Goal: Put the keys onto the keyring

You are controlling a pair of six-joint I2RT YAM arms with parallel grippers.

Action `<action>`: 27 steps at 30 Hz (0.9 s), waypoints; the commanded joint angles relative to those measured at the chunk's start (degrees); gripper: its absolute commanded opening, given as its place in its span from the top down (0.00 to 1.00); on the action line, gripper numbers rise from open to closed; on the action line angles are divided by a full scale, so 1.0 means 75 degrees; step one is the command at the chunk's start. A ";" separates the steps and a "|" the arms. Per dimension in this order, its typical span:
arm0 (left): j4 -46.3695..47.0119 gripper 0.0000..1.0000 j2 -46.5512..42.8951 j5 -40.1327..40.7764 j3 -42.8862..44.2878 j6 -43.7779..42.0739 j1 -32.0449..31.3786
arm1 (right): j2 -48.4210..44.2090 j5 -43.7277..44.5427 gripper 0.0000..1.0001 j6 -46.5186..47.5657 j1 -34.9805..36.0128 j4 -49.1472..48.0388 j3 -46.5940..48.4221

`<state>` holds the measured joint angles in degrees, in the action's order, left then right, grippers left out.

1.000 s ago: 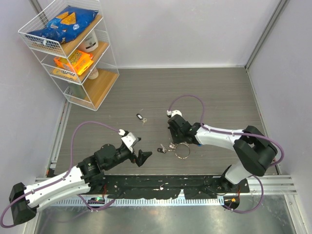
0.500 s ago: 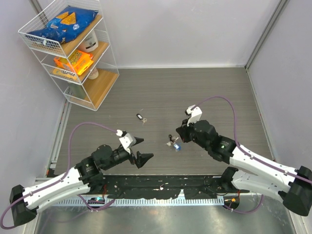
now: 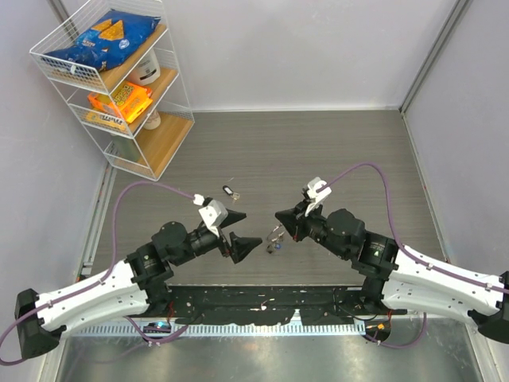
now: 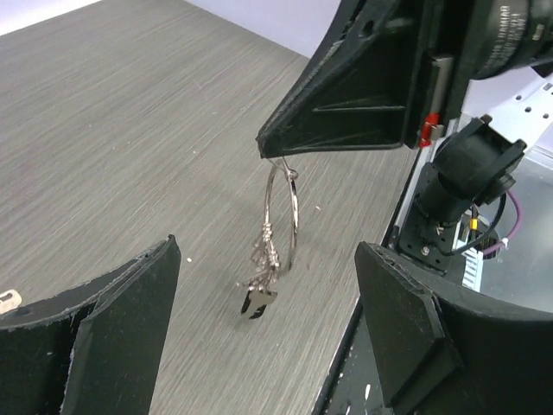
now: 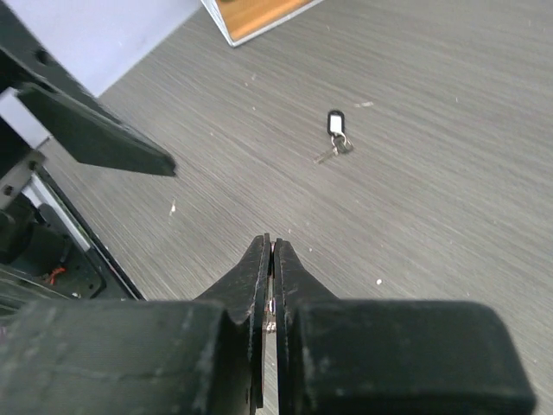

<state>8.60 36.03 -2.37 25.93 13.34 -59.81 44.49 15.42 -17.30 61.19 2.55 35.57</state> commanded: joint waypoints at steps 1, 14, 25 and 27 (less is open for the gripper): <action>0.0646 0.11 0.0562 0.0559 0.0550 0.0107 -0.0181 | -0.0108 0.1140 0.94 0.0302 0.0548 -0.0890 0.0705; 0.1501 0.09 0.1008 0.1207 0.0784 0.0166 -0.0381 | 0.0572 0.2560 0.94 -0.0306 0.1088 -0.0808 0.1456; 0.2016 0.09 0.1442 0.1546 0.0890 0.0061 -0.0463 | 0.1122 0.2784 0.94 -0.0740 0.1345 -0.0469 0.2007; 0.2122 0.09 0.1547 0.1535 0.0890 0.0072 -0.0451 | 0.1204 0.2831 0.94 -0.0787 0.1415 -0.0445 0.2066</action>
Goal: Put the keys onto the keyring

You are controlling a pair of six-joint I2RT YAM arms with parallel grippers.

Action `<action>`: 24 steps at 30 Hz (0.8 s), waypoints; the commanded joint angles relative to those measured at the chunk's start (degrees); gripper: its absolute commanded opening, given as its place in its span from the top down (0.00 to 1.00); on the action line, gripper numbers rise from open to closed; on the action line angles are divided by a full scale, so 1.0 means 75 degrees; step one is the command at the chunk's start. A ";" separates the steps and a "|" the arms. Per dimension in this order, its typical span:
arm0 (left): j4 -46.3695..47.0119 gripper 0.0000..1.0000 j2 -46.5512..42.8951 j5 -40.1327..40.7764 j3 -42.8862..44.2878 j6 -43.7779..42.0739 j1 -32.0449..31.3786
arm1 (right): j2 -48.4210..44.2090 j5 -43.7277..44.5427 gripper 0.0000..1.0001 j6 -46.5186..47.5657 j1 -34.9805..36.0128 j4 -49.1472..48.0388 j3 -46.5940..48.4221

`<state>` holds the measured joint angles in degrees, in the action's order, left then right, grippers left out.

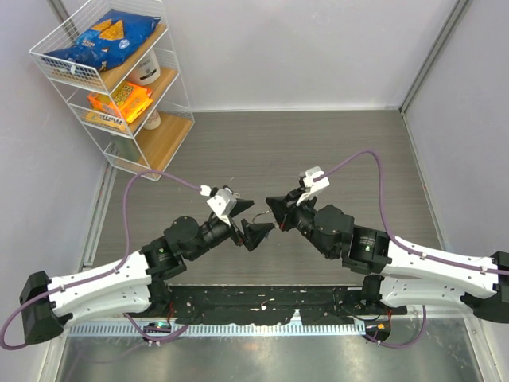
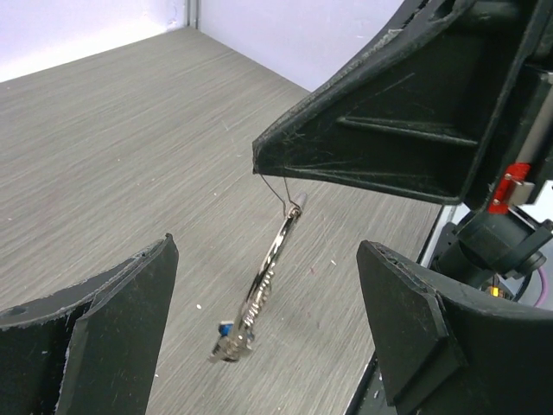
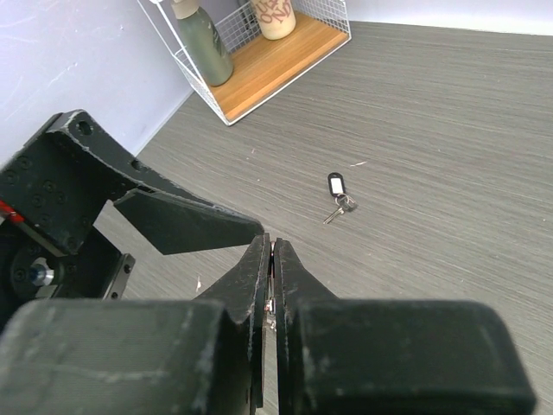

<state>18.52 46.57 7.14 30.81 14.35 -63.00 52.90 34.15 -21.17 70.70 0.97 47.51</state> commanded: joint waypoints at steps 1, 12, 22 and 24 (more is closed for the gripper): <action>0.0834 0.09 0.0189 0.0290 0.0275 -0.0073 -0.0037 | 0.0106 0.0345 0.95 -0.0283 0.0171 -0.0258 0.0498; 0.1619 0.14 0.0471 0.0548 0.0076 -0.0167 -0.0084 | 0.0270 0.0415 0.94 -0.0388 0.0453 -0.0317 0.0697; 0.2135 0.46 0.0670 0.0221 -0.0053 -0.0179 -0.0084 | 0.0188 0.0450 0.94 -0.0541 0.0593 -0.0364 0.0721; 0.2147 0.52 0.0705 0.0139 -0.0065 -0.0167 -0.0084 | 0.0165 0.0567 0.94 -0.0529 0.0628 -0.0399 0.0697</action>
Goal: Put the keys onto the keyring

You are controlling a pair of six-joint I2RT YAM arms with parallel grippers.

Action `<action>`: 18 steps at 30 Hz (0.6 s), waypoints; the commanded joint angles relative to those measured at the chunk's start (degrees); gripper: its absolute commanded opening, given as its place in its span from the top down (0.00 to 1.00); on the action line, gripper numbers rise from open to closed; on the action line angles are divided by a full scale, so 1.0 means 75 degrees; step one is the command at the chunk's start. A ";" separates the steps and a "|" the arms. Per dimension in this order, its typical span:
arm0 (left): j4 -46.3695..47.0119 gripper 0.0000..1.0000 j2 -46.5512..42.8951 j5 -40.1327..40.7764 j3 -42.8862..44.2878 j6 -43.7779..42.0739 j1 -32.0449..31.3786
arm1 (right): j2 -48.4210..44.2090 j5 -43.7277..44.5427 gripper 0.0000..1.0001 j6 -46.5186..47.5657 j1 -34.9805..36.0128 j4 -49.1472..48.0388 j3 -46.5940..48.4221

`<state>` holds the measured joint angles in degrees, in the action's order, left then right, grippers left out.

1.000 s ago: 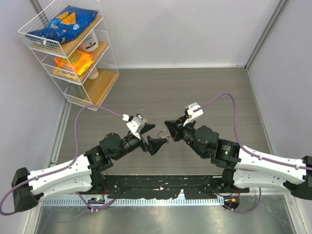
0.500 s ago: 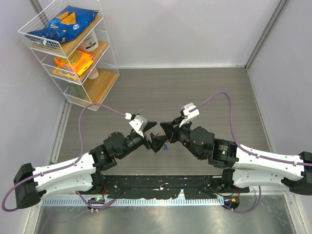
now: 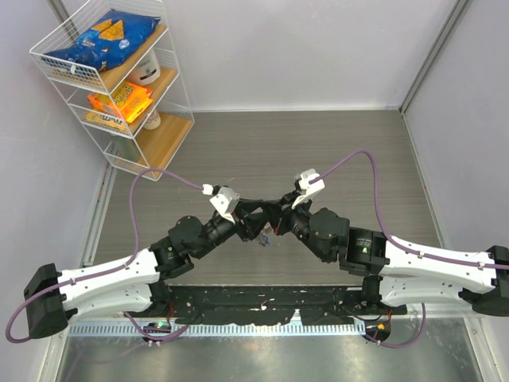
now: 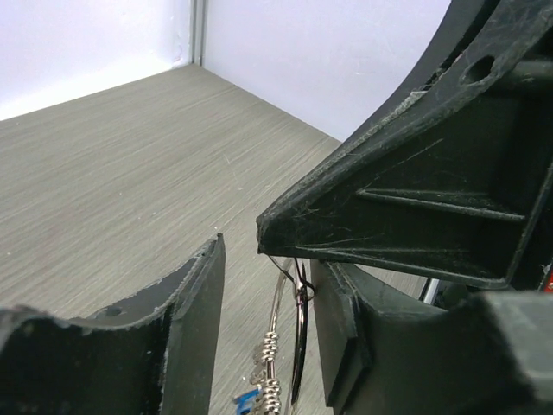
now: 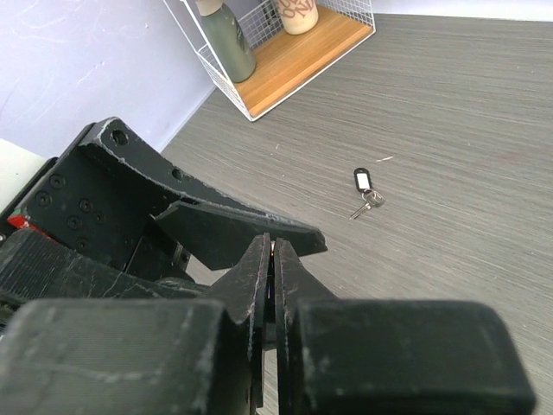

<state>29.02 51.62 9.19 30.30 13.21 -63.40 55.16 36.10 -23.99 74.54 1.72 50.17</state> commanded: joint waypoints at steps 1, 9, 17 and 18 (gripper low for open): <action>0.0749 0.55 0.0032 -0.0170 0.0002 -0.0004 -0.0032 | -0.0159 0.0343 0.94 -0.0153 0.0127 -0.0533 0.0330; 0.0678 0.29 0.0020 -0.0159 -0.0068 0.0125 -0.0043 | -0.0206 0.0542 0.94 -0.0024 0.0244 -0.0779 0.0260; 0.0702 0.31 0.0032 -0.0171 -0.0092 0.0102 -0.0043 | -0.0147 0.0625 0.94 0.0070 0.0315 -0.0873 0.0330; 0.0702 0.33 0.0044 -0.0194 -0.0103 0.0090 -0.0032 | -0.0135 0.0636 0.94 0.0069 0.0326 -0.0885 0.0330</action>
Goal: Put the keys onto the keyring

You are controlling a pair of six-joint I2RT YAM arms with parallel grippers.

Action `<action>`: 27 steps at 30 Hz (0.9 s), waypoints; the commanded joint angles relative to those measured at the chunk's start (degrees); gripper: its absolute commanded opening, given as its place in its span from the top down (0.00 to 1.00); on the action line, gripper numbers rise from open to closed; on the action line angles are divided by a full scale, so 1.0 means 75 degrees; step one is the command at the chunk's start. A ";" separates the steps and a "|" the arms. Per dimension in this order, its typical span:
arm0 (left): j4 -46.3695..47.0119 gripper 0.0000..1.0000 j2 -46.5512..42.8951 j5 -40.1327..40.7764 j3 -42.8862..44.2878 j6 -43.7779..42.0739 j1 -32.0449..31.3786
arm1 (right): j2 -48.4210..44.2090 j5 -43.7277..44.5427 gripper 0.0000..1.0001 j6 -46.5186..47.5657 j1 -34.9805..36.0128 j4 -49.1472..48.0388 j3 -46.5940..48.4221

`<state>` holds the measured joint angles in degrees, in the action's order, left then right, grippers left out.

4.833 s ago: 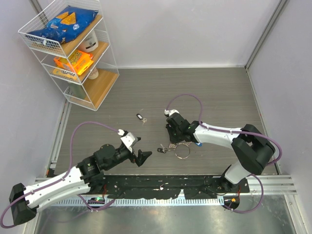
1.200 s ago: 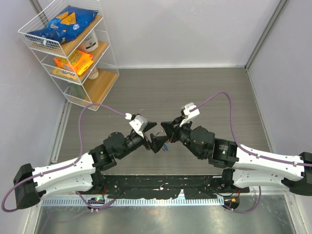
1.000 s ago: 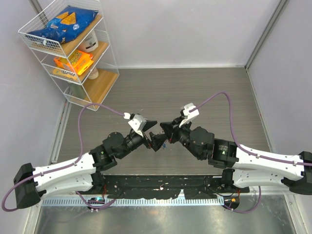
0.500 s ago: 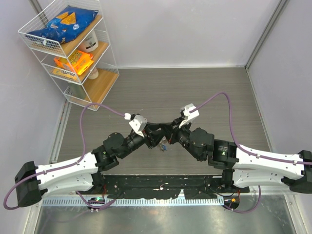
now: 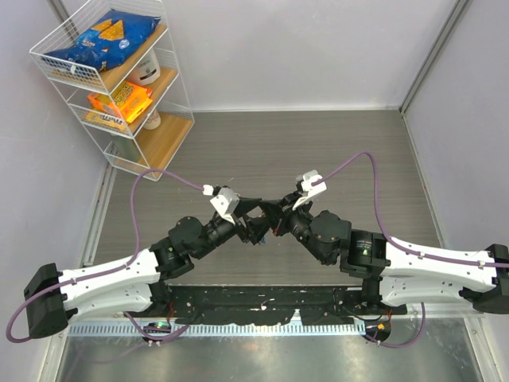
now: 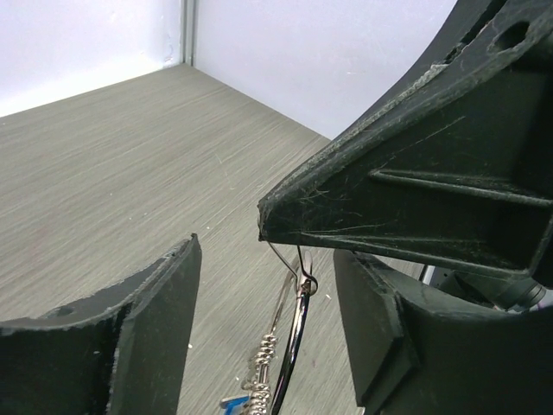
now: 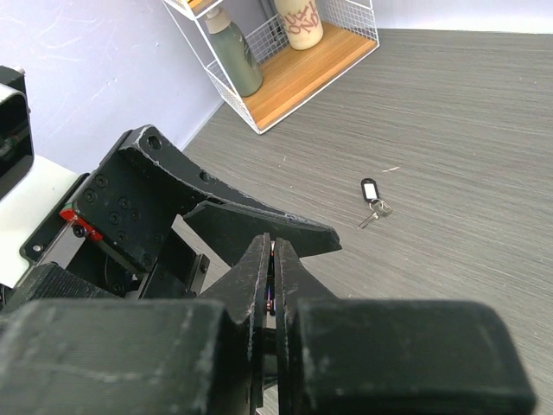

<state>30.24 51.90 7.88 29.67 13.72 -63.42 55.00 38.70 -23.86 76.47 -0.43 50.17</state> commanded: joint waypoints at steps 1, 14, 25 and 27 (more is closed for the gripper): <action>0.0550 0.36 0.0017 -0.0043 -0.0019 0.0011 -0.0040 | -0.0127 0.0290 0.94 0.0064 0.0082 -0.0611 0.0330; 0.0679 1.00 -0.0204 -0.0101 -0.0194 -0.0082 -0.0040 | -0.0185 0.0243 0.94 -0.0030 0.0164 -0.0576 0.0248; 0.0187 1.00 -0.0673 -0.0476 -0.0218 -0.0539 -0.0029 | -0.0748 -0.0155 0.41 0.0110 0.0164 0.0323 0.0492; -0.0069 1.00 -0.0767 -0.0675 -0.0206 -0.0668 -0.0040 | -0.0701 -0.0412 0.40 0.0110 0.0164 0.0815 0.0855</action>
<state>29.52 48.25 5.52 27.92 11.31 -63.75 50.09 37.85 -23.77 77.41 0.73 50.96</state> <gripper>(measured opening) 0.083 0.590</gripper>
